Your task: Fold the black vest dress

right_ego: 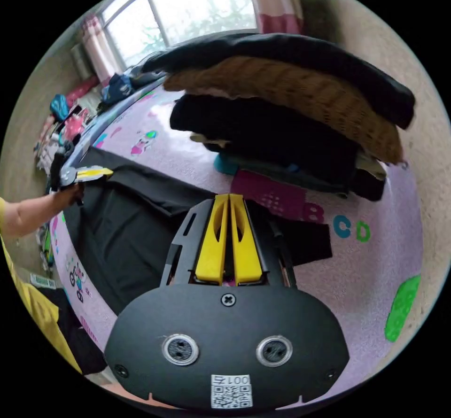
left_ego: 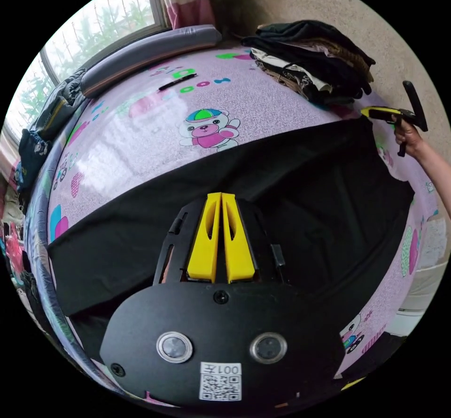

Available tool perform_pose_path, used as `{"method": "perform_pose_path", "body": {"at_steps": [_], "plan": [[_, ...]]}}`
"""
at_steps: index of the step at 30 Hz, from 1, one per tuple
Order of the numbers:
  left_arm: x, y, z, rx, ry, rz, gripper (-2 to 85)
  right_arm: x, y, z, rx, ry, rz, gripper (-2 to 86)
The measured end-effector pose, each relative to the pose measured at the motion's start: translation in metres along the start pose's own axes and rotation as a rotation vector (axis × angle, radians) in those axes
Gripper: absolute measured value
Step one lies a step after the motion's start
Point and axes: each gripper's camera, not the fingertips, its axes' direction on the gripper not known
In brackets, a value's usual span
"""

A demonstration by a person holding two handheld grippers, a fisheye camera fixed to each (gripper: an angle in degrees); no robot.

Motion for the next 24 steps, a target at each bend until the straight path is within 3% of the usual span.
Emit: {"method": "perform_pose_path", "body": {"at_steps": [8,14,21,24], "plan": [[-0.021,0.018,0.009,-0.005,0.064,-0.043,-1.3,-0.040,0.007,0.049,-0.154,-0.084,-0.121,0.0],[-0.036,0.037,0.006,0.015,0.085,-0.148,-1.3,-0.036,0.018,0.033,-0.060,-0.145,-0.070,0.0],[-0.040,0.071,0.009,-0.009,0.046,-0.148,-1.3,-0.044,0.028,0.045,-0.139,-0.116,-0.094,0.0],[-0.048,0.091,-0.008,0.017,0.040,-0.167,-1.2,-0.052,0.034,0.021,-0.018,-0.177,-0.103,0.0]]}}
